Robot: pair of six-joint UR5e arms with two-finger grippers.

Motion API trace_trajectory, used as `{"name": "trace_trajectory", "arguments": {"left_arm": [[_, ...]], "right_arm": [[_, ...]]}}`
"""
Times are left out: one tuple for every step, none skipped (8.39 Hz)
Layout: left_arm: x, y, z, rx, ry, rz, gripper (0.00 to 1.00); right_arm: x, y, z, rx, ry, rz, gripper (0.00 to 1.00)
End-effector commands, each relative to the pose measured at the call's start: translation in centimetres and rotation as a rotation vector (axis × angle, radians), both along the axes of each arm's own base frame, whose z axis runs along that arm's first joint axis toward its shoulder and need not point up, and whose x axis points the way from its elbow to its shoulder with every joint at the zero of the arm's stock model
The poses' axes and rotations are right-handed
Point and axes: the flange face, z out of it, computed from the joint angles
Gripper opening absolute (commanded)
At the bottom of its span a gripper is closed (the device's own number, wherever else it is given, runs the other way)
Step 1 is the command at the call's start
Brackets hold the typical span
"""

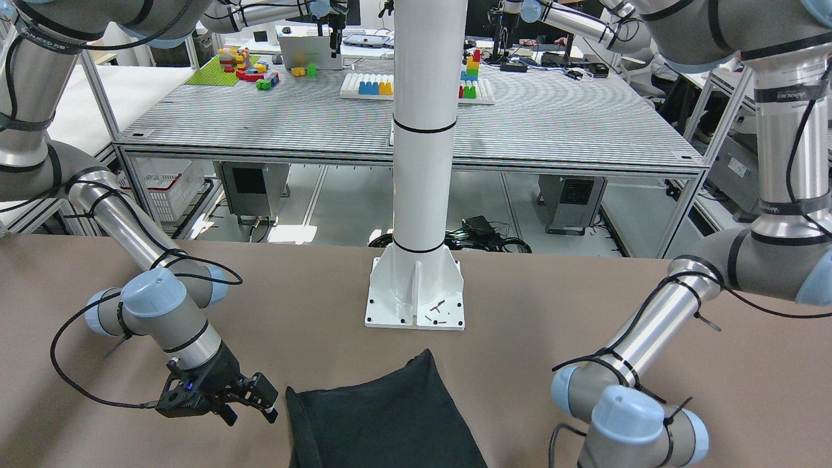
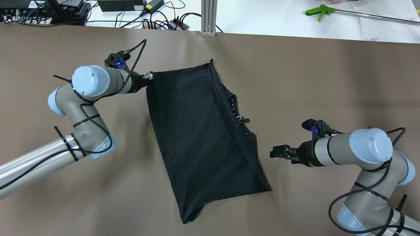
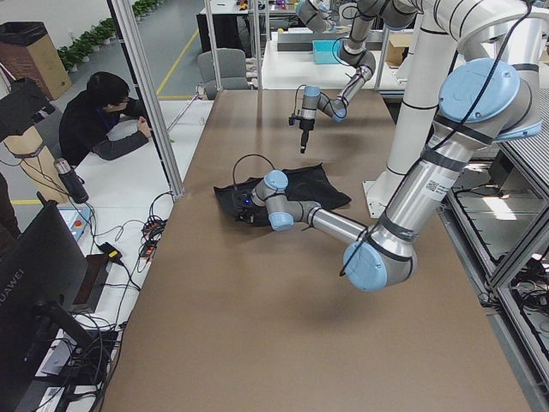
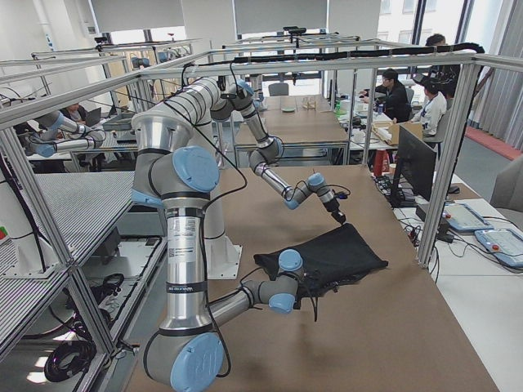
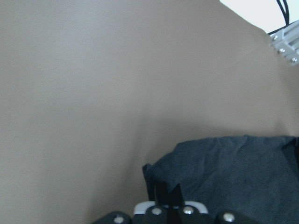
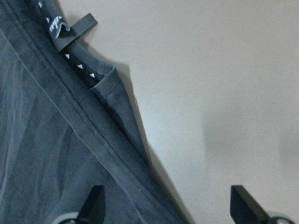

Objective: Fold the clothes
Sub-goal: 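Push the bundle straight with the left gripper while the right gripper moves over it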

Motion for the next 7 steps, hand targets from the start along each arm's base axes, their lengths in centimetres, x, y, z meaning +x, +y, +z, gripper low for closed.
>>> {"name": "trace_trajectory", "arguments": {"left_arm": [[2.2,-9.1,-7.6,0.039,-0.055,-0.081,0.0],[4.6,-9.7,-9.4,0.054,-0.08,-0.121,0.14],[6.1,-9.3,-8.6,0.075,-0.132,-0.197,0.95],[6.2,-9.4,-8.5,0.086,-0.161,-0.22,0.95],[4.8,-10.4,-9.5,0.126,-0.193,-0.207,0.95],[2.2,-12.1,-9.7,0.117,-0.183,-0.161,0.95],[-1.2,-13.7,-9.8,0.122,-0.17,-0.097,0.95]], "right_arm": [[0.5,-0.5,-0.2,0.006,0.001,0.023,0.95],[0.4,-0.7,-0.1,0.013,0.008,0.04,0.94],[0.1,-0.9,-0.2,0.012,0.022,0.052,0.94],[-0.1,-1.2,-0.3,0.003,0.046,0.062,0.94],[-1.0,-2.0,-1.8,0.014,0.06,0.062,0.94],[-1.8,-3.3,-4.3,0.069,0.087,0.06,0.94],[-3.0,-4.9,-6.9,0.122,0.143,0.08,0.95]]}}
